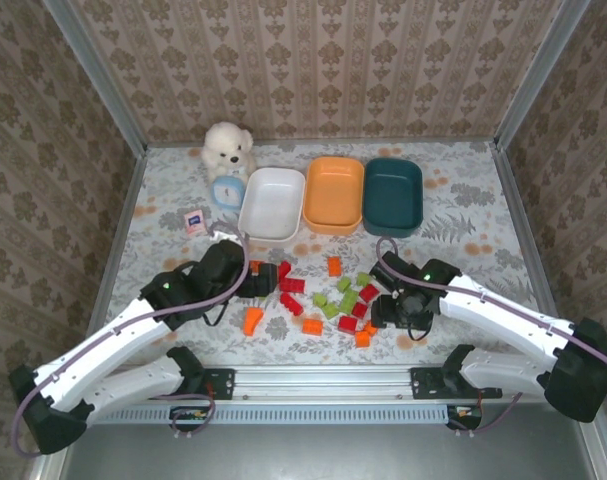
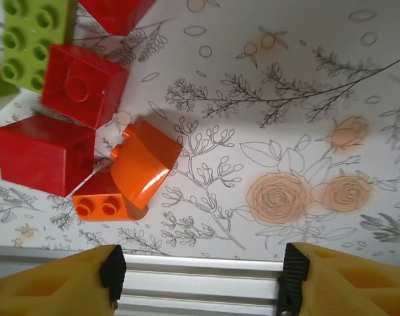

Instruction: Sort the legos into containers by color

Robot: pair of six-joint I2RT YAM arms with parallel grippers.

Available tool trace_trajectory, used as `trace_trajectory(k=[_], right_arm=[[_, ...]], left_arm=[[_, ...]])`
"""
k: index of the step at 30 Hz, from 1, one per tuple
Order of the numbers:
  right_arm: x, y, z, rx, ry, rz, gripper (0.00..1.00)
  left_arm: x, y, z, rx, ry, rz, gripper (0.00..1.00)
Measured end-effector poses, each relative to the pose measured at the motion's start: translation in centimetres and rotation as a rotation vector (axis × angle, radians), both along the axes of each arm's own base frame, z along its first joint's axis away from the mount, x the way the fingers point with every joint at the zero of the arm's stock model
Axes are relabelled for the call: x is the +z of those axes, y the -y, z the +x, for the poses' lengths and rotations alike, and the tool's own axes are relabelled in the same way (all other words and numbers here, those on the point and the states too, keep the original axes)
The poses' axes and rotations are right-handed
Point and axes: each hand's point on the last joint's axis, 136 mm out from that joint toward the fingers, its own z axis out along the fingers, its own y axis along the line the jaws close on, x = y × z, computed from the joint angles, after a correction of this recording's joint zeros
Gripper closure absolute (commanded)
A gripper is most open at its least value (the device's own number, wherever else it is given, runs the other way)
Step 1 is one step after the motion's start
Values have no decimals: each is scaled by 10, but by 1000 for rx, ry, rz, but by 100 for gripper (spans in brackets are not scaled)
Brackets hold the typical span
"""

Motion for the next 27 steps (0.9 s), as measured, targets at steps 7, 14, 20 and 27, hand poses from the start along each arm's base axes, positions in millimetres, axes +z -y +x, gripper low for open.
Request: trace_trajectory(k=[7,14,20,27], right_arm=[[-25,-17,8,-48,-29,38,37],[-40,-29,19,-102,-32,55,41],[-52,-34,20,-150,-56,40,47],[-61,-33,17,-237,-74,31,49]], left_arm=[[0,-5,-7,-7,-14,3,0],[2,-10,-12,-13,-17,-1,0],[2,-13,-15,-15,-19,-2,0],[7,-12,-18,-25,-11,-29,0]])
